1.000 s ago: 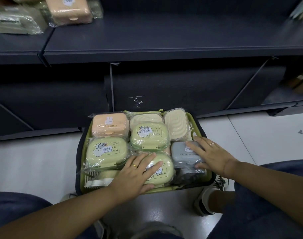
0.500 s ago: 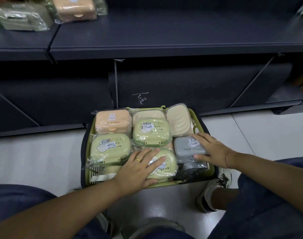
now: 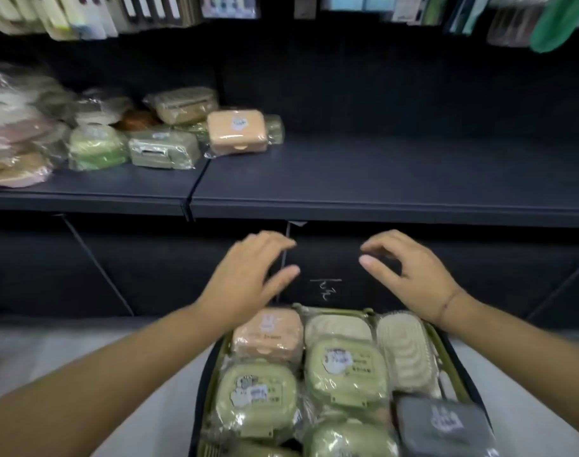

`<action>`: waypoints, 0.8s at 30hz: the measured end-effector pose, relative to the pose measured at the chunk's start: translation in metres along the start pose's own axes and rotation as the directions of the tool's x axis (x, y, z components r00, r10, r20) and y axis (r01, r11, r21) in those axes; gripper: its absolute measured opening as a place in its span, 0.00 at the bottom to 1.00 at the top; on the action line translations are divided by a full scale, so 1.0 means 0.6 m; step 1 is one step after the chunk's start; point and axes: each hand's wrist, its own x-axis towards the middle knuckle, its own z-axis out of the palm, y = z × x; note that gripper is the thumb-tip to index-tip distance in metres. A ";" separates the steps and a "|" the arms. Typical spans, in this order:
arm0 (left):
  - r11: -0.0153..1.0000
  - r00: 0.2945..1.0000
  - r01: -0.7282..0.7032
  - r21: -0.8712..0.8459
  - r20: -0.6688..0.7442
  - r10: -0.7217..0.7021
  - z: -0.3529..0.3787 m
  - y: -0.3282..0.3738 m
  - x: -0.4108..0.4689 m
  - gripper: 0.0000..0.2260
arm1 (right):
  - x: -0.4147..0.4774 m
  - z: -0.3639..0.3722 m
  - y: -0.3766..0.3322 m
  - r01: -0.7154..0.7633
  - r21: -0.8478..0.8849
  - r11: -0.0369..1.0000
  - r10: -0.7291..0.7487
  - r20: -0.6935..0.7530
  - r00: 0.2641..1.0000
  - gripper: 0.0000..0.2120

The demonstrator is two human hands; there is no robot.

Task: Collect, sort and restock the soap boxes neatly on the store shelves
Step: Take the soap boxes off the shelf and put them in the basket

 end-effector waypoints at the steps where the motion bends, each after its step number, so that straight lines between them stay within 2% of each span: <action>1: 0.998 0.997 0.060 0.034 -0.047 -0.059 -0.020 -0.036 0.027 0.25 | 0.048 0.007 -0.011 0.034 0.005 0.999 -0.034 -0.026 0.999 0.21; 3: 0.972 0.975 0.204 0.114 -0.110 -0.192 -0.051 -0.114 0.075 0.29 | 0.148 0.024 -0.031 0.062 -0.027 0.998 -0.063 -0.033 0.997 0.22; 6: 0.876 0.900 0.435 0.210 -0.138 -0.414 -0.085 -0.219 0.131 0.33 | 0.291 0.061 -0.047 0.058 -0.076 0.995 -0.056 0.026 0.998 0.33; 10: 0.772 0.818 0.574 0.273 -0.158 -0.553 -0.108 -0.342 0.170 0.33 | 0.450 0.124 -0.060 0.067 -0.219 0.973 -0.056 0.057 0.997 0.47; 14: 0.725 0.777 0.613 0.314 -0.071 -0.626 -0.113 -0.423 0.177 0.37 | 0.552 0.167 -0.075 0.121 -0.242 0.963 -0.104 0.083 0.991 0.52; 19: 0.761 0.827 0.548 0.348 -0.088 -0.556 -0.111 -0.433 0.173 0.38 | 0.598 0.186 -0.067 0.156 -0.301 0.941 -0.111 0.163 0.980 0.51; 22: 0.754 0.836 0.516 0.405 -0.050 -0.546 -0.133 -0.422 0.171 0.46 | 0.577 0.186 -0.063 0.112 -0.269 0.957 -0.085 0.111 0.990 0.47; 24: 0.762 0.842 0.491 0.422 -0.006 -0.539 -0.147 -0.409 0.170 0.47 | 0.550 0.180 -0.061 0.052 -0.272 0.961 -0.027 0.097 0.995 0.44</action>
